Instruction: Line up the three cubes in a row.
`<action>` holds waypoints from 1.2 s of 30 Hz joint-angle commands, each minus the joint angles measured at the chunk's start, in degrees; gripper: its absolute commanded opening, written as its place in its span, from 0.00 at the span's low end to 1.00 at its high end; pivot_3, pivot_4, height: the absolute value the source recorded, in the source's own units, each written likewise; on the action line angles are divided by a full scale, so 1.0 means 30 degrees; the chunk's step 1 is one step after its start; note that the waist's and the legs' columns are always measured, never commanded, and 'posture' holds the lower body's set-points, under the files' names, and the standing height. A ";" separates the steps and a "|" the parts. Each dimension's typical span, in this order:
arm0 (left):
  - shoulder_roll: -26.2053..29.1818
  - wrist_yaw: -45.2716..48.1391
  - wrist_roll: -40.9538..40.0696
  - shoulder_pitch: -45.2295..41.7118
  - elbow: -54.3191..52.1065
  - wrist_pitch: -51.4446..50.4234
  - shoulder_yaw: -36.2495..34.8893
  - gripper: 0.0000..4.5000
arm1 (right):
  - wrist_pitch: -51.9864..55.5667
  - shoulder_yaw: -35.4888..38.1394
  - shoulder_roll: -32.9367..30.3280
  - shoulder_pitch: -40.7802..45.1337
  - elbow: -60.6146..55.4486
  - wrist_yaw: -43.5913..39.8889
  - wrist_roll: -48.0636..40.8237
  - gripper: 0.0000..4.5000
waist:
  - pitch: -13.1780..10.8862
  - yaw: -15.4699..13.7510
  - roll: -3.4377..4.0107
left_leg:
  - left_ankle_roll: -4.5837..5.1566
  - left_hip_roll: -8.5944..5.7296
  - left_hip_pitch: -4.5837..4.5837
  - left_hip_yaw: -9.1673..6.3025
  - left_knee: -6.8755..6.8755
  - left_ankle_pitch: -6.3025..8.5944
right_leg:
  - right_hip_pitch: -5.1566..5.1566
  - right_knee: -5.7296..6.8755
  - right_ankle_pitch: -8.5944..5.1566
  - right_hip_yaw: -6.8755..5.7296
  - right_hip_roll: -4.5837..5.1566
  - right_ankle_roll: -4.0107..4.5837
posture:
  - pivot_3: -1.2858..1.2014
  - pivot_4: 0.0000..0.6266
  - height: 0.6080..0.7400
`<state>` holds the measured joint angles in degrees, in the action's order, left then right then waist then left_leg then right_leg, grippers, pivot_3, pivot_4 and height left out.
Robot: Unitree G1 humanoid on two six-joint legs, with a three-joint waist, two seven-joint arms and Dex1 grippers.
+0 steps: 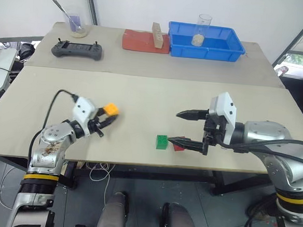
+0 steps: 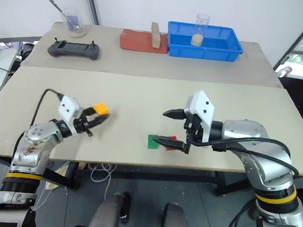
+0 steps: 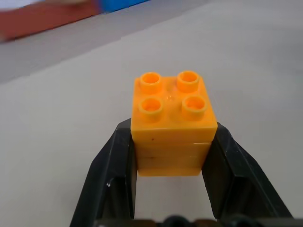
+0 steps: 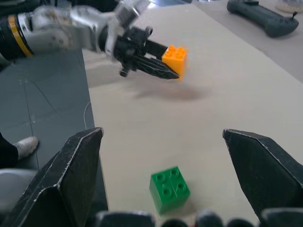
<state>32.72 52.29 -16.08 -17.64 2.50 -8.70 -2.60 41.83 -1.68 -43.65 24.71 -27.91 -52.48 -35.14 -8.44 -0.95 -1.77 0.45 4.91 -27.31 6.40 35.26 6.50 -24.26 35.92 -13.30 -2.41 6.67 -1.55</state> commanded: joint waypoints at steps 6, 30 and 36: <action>0.1031 0.6267 0.0226 -0.0776 0.0820 0.2176 0.3461 0.30 | -0.0524 0.0938 -0.0480 -0.0562 -0.0323 0.0090 0.0001 1.00 | 0.0000 0.0104 0.0001 | 0.0004 0.0003 0.0013 -0.0008 -0.0016 -0.0003 | -0.0012 0.0011 -0.0010 0.0016 -0.0024 0.0011 | 0.52 0.24 1.00; -0.2319 0.9579 0.2309 -0.5448 1.1208 0.8338 0.5177 0.41 | 0.0361 0.1879 -0.1124 -0.1550 -0.1878 0.0995 -0.1009 1.00 | -0.0001 -0.0128 -0.0001 | 0.0021 -0.0014 -0.0001 -0.0027 0.0043 -0.0013 | 0.0035 0.0004 -0.0006 0.0013 -0.0021 -0.0023 | 0.52 0.24 1.00; -0.2113 0.9847 0.2239 -0.5654 1.1207 0.8055 0.4833 0.97 | 0.0288 0.1792 -0.1125 -0.1362 -0.1638 0.0925 -0.0991 1.00 | -0.0001 -0.0076 -0.0002 | 0.0025 -0.0012 -0.0001 -0.0028 0.0050 -0.0015 | 0.0035 0.0012 -0.0005 0.0013 -0.0023 -0.0025 | 0.52 0.24 1.00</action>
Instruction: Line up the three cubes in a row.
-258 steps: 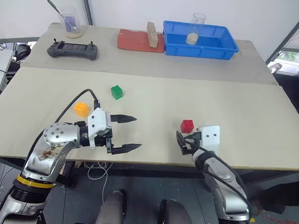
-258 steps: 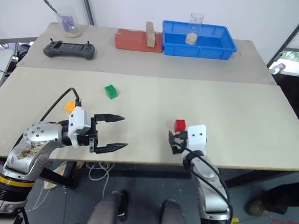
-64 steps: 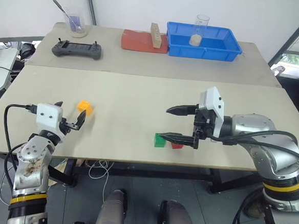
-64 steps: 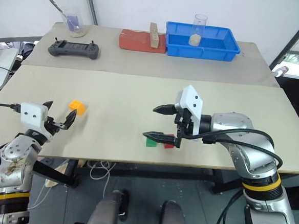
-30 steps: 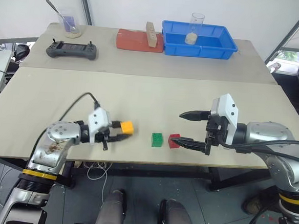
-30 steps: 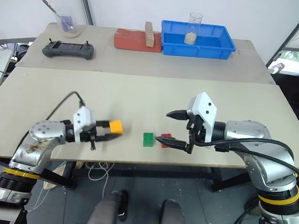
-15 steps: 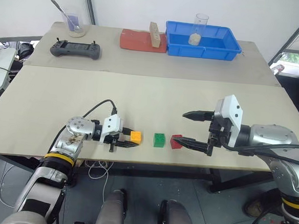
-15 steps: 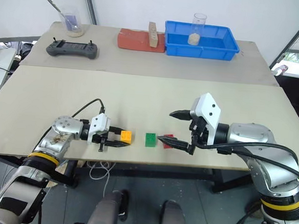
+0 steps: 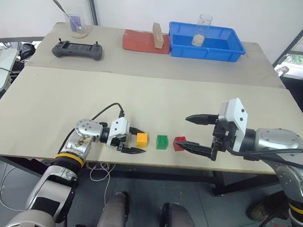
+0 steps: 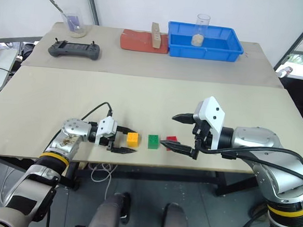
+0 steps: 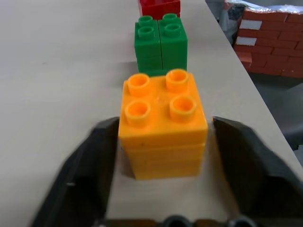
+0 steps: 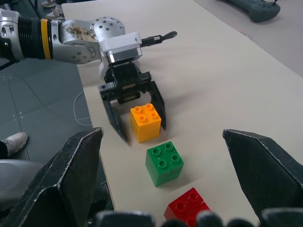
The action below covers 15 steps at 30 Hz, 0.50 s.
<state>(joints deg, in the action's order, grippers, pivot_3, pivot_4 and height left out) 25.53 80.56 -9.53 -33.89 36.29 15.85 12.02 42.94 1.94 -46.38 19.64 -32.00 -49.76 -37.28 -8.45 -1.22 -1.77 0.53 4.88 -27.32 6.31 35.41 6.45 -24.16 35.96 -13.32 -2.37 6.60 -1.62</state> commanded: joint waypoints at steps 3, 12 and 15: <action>0.0800 0.0412 -0.0135 -0.0180 -0.0679 -0.0595 -0.0412 0.97 | -0.0122 0.0575 -0.0185 0.0458 -0.0184 -0.0089 -0.0342 1.00 | -0.0001 0.0115 -0.0002 | 0.0013 0.0003 0.0001 -0.0002 0.0000 -0.0008 | -0.0005 0.0013 -0.0001 0.0000 -0.0005 -0.0002 | 0.52 0.24 1.00; 0.5901 -0.1291 -0.2739 0.1499 -0.9962 -0.9058 -0.3787 0.97 | 0.0893 0.1994 -0.0952 0.2014 -0.0418 -0.0061 -0.1798 1.00 | -0.0017 0.0356 0.0002 | 0.0000 0.0027 0.0000 -0.0018 -0.0013 0.0000 | -0.0040 0.0051 -0.0016 0.0006 -0.0023 0.0006 | 0.52 0.24 1.00; 0.7636 -0.1924 -0.3447 0.0948 -1.1235 -1.1420 -0.5041 0.97 | 0.1559 0.3064 -0.1973 0.2265 -0.0353 -0.0251 -0.2666 1.00 | -0.0025 0.0210 0.0009 | -0.0010 0.0023 0.0006 -0.0011 -0.0016 0.0005 | -0.0041 0.0028 -0.0047 0.0006 -0.0014 0.0002 | 0.52 0.24 1.00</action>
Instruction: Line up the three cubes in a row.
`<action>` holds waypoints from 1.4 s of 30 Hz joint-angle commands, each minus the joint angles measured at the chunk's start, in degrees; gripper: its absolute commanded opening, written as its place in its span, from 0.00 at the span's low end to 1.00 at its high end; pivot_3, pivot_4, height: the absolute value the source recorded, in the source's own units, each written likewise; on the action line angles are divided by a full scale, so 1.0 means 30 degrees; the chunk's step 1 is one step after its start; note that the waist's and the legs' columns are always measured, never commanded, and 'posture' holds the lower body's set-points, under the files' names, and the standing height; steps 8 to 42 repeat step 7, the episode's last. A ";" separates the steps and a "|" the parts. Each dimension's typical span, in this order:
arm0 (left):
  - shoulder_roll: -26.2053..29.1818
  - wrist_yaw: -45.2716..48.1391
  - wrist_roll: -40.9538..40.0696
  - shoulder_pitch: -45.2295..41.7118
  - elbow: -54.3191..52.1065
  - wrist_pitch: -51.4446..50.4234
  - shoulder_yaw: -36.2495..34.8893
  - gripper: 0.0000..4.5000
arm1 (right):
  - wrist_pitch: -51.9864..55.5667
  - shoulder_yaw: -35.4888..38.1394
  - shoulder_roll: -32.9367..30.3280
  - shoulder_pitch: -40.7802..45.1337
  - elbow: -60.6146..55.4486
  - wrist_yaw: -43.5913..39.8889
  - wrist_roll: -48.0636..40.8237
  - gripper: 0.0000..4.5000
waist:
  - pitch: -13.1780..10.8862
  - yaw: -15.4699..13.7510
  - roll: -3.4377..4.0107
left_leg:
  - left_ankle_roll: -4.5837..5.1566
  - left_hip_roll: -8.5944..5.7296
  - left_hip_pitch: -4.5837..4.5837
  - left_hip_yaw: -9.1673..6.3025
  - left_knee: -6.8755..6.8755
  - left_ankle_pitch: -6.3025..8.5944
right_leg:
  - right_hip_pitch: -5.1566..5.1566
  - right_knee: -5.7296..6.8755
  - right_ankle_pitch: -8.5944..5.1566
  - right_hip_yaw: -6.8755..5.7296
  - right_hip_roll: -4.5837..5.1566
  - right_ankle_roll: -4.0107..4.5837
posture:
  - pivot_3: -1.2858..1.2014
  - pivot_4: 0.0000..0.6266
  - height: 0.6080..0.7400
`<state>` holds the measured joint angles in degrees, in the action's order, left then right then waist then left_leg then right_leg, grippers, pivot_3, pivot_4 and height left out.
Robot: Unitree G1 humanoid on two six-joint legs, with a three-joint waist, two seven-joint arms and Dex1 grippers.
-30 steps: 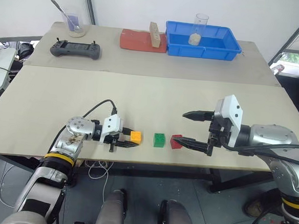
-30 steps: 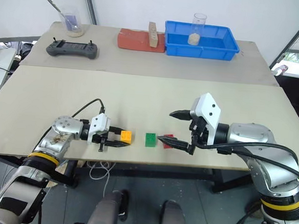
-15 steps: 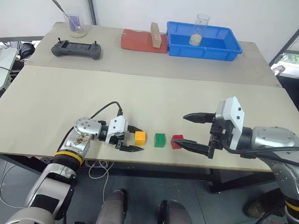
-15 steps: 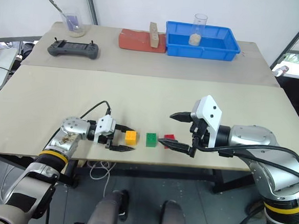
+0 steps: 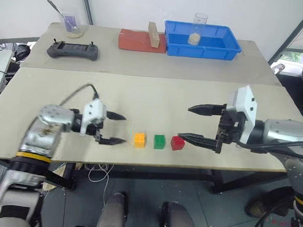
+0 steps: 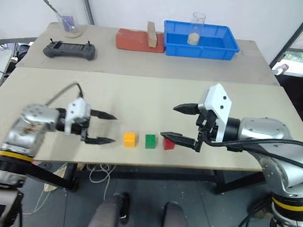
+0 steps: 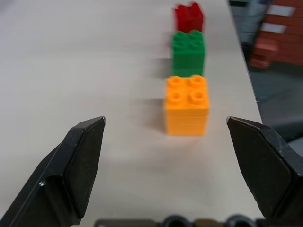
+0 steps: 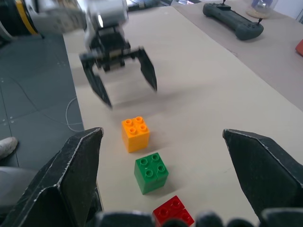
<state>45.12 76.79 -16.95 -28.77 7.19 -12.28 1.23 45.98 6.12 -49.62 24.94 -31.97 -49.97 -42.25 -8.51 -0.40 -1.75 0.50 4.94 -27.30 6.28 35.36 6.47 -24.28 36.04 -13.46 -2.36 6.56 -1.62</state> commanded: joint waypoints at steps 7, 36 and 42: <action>0.2240 -0.0992 -0.1181 -0.1181 -0.2450 -0.3090 -0.1749 0.97 | 0.0357 0.2325 -0.2400 -0.0011 0.0534 -0.0740 -0.0934 1.00 | -0.0003 -0.0170 0.0006 | -0.0012 -0.0006 0.0006 0.0022 -0.0013 0.0008 | -0.0029 -0.0057 -0.0026 -0.0010 0.0030 -0.0070 | 0.52 0.24 1.00; 0.2240 -0.0992 -0.1181 -0.1181 -0.2450 -0.3090 -0.1749 0.97 | 0.0357 0.2325 -0.2400 -0.0011 0.0534 -0.0740 -0.0934 1.00 | -0.0003 -0.0170 0.0006 | -0.0012 -0.0006 0.0006 0.0022 -0.0013 0.0008 | -0.0029 -0.0057 -0.0026 -0.0010 0.0030 -0.0070 | 0.52 0.24 1.00; 0.2240 -0.0992 -0.1181 -0.1181 -0.2450 -0.3090 -0.1749 0.97 | 0.0357 0.2325 -0.2400 -0.0011 0.0534 -0.0740 -0.0934 1.00 | -0.0003 -0.0170 0.0006 | -0.0012 -0.0006 0.0006 0.0022 -0.0013 0.0008 | -0.0029 -0.0057 -0.0026 -0.0010 0.0030 -0.0070 | 0.52 0.24 1.00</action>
